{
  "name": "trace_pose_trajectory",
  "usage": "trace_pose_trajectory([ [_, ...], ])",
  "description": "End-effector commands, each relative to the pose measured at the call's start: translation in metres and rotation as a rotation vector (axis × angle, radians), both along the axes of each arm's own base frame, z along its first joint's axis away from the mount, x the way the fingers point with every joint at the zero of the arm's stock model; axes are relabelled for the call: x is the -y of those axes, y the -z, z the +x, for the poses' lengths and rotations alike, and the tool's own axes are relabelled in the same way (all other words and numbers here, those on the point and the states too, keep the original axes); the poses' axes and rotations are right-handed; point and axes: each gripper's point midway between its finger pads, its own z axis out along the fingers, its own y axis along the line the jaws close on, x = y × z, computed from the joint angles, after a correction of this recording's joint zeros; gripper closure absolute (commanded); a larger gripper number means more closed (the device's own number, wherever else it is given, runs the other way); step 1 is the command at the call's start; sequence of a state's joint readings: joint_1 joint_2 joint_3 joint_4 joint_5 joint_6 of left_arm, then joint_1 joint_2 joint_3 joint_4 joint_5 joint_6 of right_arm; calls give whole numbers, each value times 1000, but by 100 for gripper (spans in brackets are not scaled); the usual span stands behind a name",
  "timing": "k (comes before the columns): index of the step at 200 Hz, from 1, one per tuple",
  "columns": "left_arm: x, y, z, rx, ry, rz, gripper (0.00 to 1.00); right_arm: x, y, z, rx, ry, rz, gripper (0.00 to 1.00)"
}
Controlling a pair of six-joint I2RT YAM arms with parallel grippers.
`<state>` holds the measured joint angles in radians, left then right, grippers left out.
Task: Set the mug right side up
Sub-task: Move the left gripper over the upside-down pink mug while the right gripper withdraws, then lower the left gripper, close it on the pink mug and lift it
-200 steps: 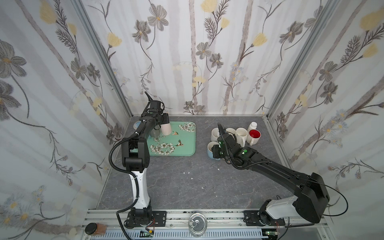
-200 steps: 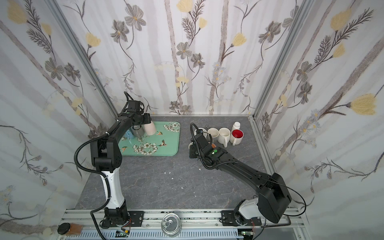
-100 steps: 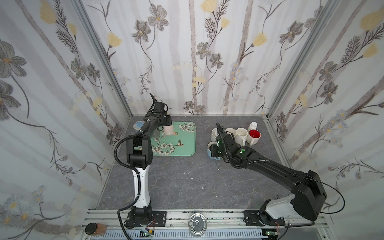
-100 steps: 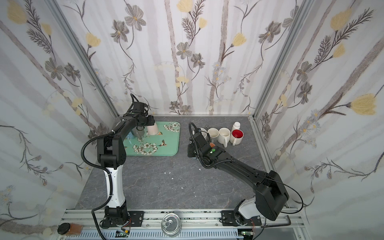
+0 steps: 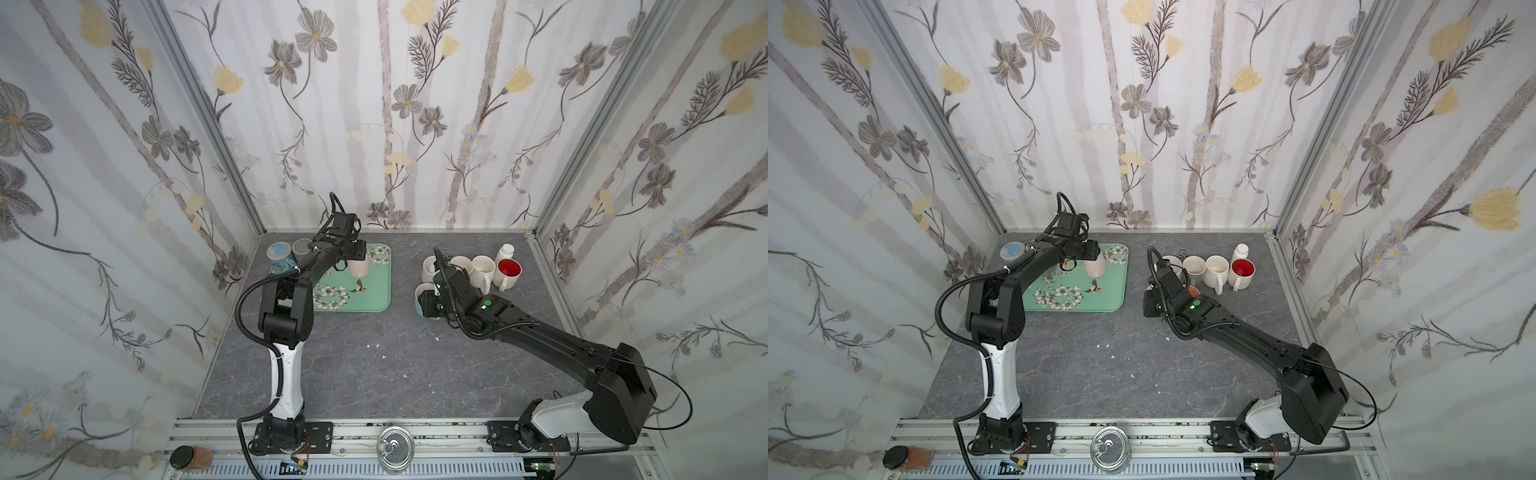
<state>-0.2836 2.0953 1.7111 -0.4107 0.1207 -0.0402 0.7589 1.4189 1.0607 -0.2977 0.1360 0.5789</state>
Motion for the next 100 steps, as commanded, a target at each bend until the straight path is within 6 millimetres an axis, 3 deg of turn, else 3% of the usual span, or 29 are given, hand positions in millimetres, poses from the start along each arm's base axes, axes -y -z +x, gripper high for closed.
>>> trace_pose_trajectory([
  [1, 17, 21, -49, -148, 79, -20, 46, 2, -6, 10, 18, 15, 38, 61],
  [26, 34, 21, -79, -157, 130, -26, 46, 7, -7, 26, 11, 22, 75, 62],
  [60, 33, 13, -98, -139, 148, 4, 45, -2, -23, 49, 53, 5, 67, 62],
  [84, 31, -9, -100, -88, 155, 0, 40, -12, -36, 68, 108, 7, 2, 63],
  [88, 31, -14, -100, -78, 153, -3, 40, -15, -25, 74, 94, 5, -21, 62],
  [100, 31, -29, -100, -44, 155, -13, 39, -25, -22, 85, 95, -9, -33, 62],
])
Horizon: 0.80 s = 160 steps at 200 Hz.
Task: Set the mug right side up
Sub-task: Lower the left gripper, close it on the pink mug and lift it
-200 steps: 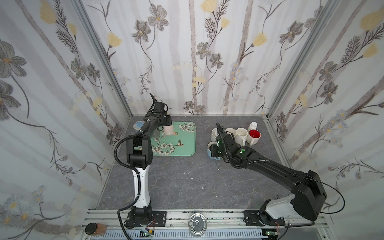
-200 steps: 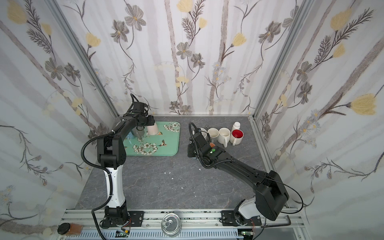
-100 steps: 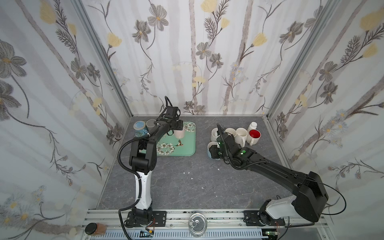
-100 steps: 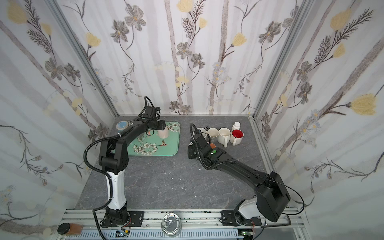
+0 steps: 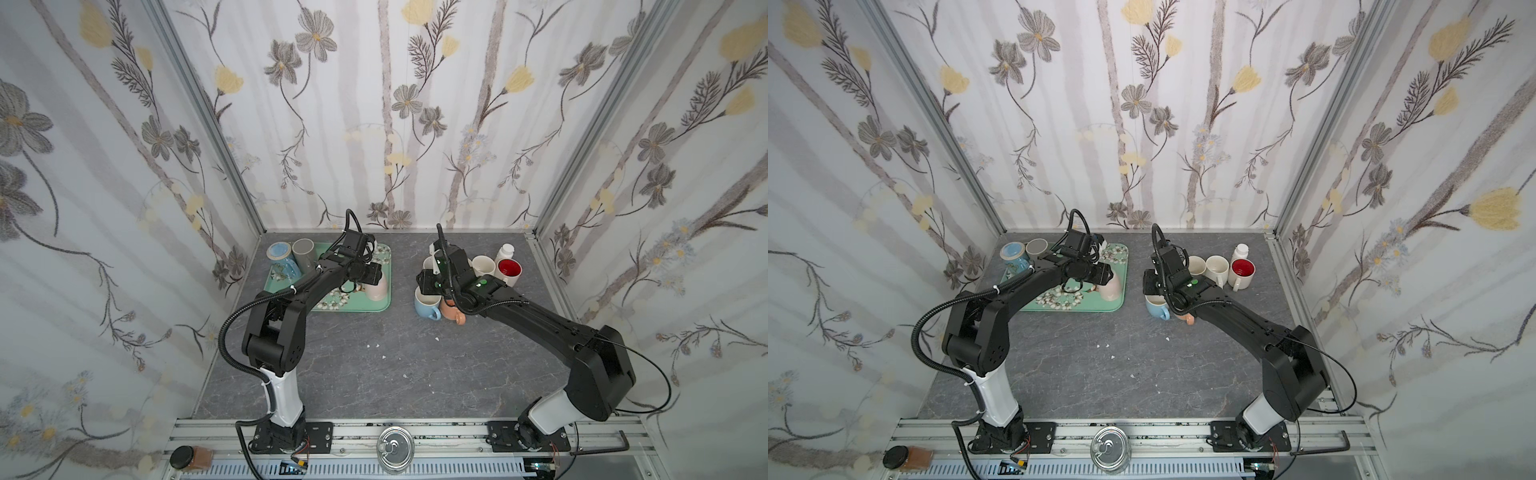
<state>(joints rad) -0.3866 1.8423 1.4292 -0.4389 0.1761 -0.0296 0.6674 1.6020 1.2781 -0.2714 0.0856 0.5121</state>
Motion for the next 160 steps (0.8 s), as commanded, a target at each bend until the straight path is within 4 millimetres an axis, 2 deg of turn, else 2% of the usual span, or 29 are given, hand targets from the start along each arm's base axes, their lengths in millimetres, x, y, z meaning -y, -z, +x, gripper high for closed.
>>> trace_pose_trajectory([
  [1, -4, -19, -8, 24, 9, 1, 39, -13, 0, 22, 45, -19, -54, 62],
  [17, -5, -33, -11, 52, -1, -23, 38, -32, 7, 37, 40, -56, -54, 63],
  [42, 1, -42, -27, 62, -12, -125, 41, -66, 16, 63, 40, -133, -36, 63],
  [49, 2, -33, -37, 42, -18, -151, 43, -74, 19, 71, 37, -154, -24, 63],
  [70, 9, -25, -59, 47, -28, -229, 46, -98, 25, 94, 18, -237, 62, 64],
  [102, 20, -11, -80, 49, -45, -315, 51, -130, 36, 119, -5, -371, 196, 64],
  [120, 29, -6, -85, 51, -42, -351, 52, -146, 48, 128, -26, -429, 225, 64],
  [137, 34, -1, -84, 47, -48, -370, 52, -159, 61, 127, -55, -494, 250, 65],
  [160, 38, 6, -79, 38, -56, -382, 52, -162, 77, 123, -85, -523, 258, 66],
])
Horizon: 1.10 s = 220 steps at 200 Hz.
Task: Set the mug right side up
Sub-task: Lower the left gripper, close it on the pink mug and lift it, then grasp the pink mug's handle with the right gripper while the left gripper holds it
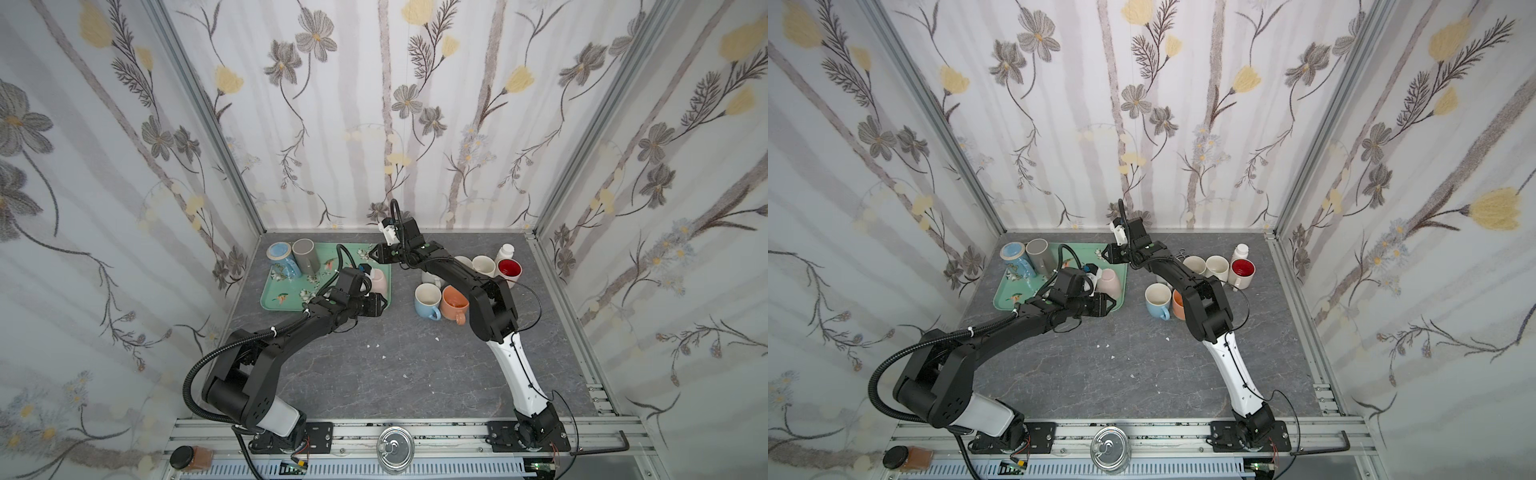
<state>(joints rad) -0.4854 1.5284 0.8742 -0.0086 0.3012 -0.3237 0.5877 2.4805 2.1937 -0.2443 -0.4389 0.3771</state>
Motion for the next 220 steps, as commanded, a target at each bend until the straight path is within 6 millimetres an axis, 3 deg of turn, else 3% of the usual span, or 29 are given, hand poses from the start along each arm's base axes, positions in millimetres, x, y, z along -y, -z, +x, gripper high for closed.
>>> trace_pose_trajectory([
  [1, 9, -8, 14, 39, -28, -69, 52, -11, 7, -14, -28, -107, 34, 66],
  [71, -1, 25, 26, -30, -79, -15, 46, -1, 26, -23, -82, -136, -20, 74],
  [122, -24, 24, 31, -29, -138, -4, 45, 4, 39, -40, -122, -177, -78, 79],
  [220, -68, 16, 45, -11, -232, 14, 44, 10, 37, -67, -107, -202, -133, 82],
])
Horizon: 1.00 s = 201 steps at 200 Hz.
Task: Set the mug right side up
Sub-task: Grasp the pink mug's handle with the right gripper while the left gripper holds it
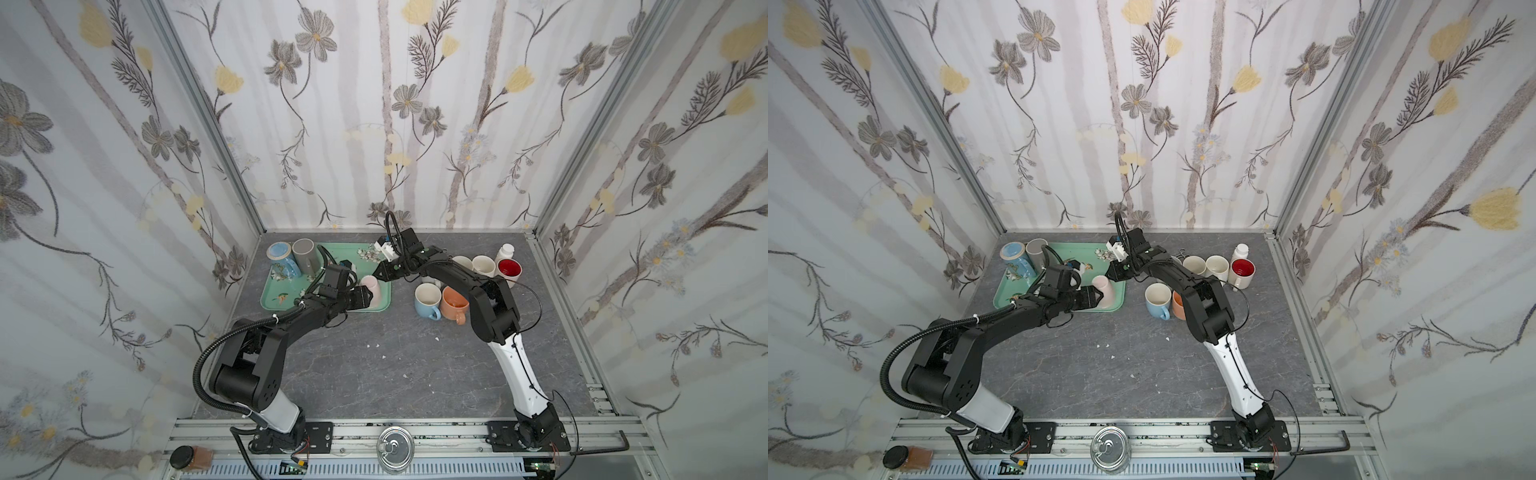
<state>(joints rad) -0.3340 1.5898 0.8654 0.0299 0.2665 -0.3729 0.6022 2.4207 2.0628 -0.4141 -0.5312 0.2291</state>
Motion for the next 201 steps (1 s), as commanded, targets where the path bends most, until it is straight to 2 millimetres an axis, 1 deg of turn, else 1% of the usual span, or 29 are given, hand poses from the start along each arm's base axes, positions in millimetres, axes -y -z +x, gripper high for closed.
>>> trace_pose_trajectory([
  [1, -9, -6, 8, 32, -23, 11, 44, -2, -4, -9, 13, -33, -5, 82],
  [44, -27, -11, 17, 41, -51, 22, 44, -8, 1, -24, 5, -51, -8, 83],
  [68, -41, -20, 22, 54, -78, 24, 44, -14, 1, -32, 6, -60, -10, 83],
  [90, -57, -33, 26, 80, -110, 16, 44, -13, -3, -34, 16, -37, -13, 83],
  [101, -65, -39, 28, 93, -128, 9, 44, -12, -9, -33, 27, -26, -3, 83],
  [116, -73, -42, 29, 95, -143, -12, 44, -11, -15, -34, 41, -19, 6, 83],
  [132, -77, -39, 29, 77, -149, -41, 45, -9, -25, -30, 70, 4, 8, 83],
  [150, -76, -34, 29, 66, -144, -76, 45, -4, -36, -16, 108, 60, 4, 82],
  [163, -78, -31, 34, 53, -148, -114, 45, -3, -40, -9, 117, 81, 5, 81],
  [174, -80, -30, 41, 42, -146, -145, 48, -5, -41, -6, 117, 87, 5, 81],
  [184, -82, -29, 47, 33, -141, -175, 52, -5, -38, -4, 110, 91, 3, 81],
  [201, -78, -25, 56, 18, -124, -217, 57, -8, -39, 2, 120, 98, 8, 78],
])
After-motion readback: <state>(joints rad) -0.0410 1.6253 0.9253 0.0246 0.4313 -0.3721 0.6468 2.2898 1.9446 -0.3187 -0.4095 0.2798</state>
